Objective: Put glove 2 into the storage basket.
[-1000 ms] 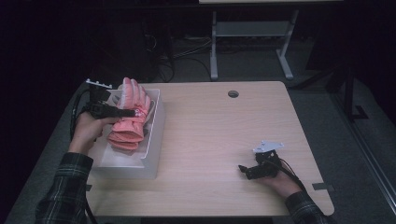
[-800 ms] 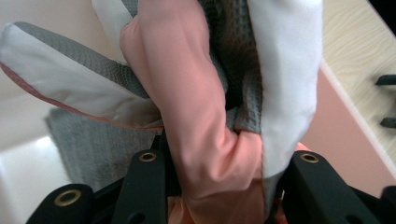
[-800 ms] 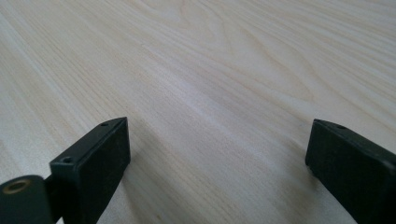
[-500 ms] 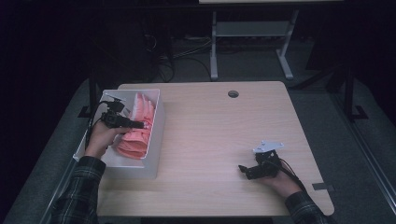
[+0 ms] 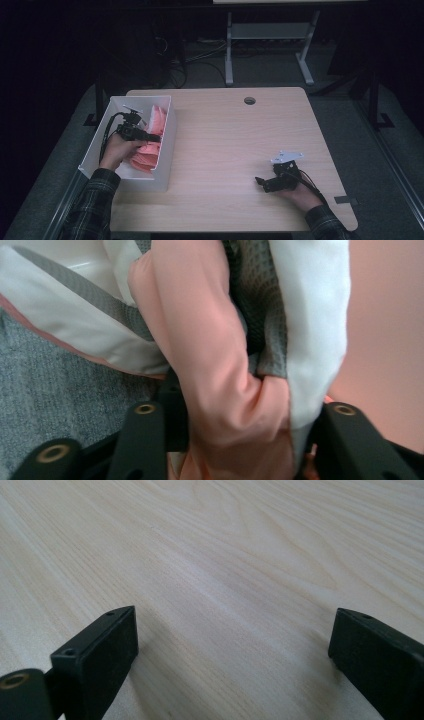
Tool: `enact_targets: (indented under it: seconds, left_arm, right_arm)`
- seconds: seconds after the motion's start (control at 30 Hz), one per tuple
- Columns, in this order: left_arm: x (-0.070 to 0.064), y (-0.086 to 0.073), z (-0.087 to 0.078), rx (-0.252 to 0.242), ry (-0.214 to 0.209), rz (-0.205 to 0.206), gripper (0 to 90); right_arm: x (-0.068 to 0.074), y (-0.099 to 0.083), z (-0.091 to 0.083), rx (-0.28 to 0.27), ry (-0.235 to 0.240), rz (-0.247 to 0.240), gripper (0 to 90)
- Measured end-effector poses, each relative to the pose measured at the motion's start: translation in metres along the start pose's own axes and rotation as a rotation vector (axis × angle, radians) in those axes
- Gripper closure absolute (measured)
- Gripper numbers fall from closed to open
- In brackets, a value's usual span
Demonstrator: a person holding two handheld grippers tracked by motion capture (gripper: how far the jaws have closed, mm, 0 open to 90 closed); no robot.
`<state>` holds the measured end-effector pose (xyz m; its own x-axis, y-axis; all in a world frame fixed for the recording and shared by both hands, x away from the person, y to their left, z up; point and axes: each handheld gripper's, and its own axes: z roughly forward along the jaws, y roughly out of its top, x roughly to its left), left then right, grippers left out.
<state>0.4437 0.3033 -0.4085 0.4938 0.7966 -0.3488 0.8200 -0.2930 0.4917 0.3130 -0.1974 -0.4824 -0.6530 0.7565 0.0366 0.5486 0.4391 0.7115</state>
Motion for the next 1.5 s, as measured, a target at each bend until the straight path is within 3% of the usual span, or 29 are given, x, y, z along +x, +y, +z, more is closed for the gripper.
enact_targets:
  seconds: [0.13, 0.3, 0.6, 0.83, 1.03, 1.23, 1.5]
  left_arm:
    - [0.003, 0.0, -0.003, -0.014, 0.007, -0.004, 33.8]
    - [0.001, 0.002, -0.011, -0.044, 0.063, 0.023, 17.7]
    - [-0.006, 0.01, -0.052, -0.135, 0.109, 0.051, 13.4]
    - [-0.019, 0.017, -0.082, -0.194, 0.106, 0.09, 13.4]
    - [-0.04, 0.024, -0.09, -0.228, 0.079, 0.149, 13.4]
    - [-0.071, 0.032, -0.089, -0.258, 0.046, 0.219, 13.4]
    - [-0.122, 0.036, -0.069, -0.273, -0.021, 0.318, 13.4]
  right_arm:
    - [0.0, 0.0, 0.0, 0.0, 0.0, 0.0, 5.1]
    - [0.0, 0.0, 0.0, 0.0, 0.0, 0.0, 5.1]
    - [0.0, 0.0, 0.0, 0.0, 0.0, -0.001, 5.1]
    - [0.0, 0.0, 0.0, 0.0, 0.0, 0.0, 5.1]
    - [0.0, 0.0, 0.0, 0.0, 0.0, 0.001, 5.1]
    - [0.0, 0.0, 0.0, 0.0, 0.0, 0.0, 5.1]
    - [0.0, 0.0, 0.0, 0.0, 0.001, -0.001, 4.7]
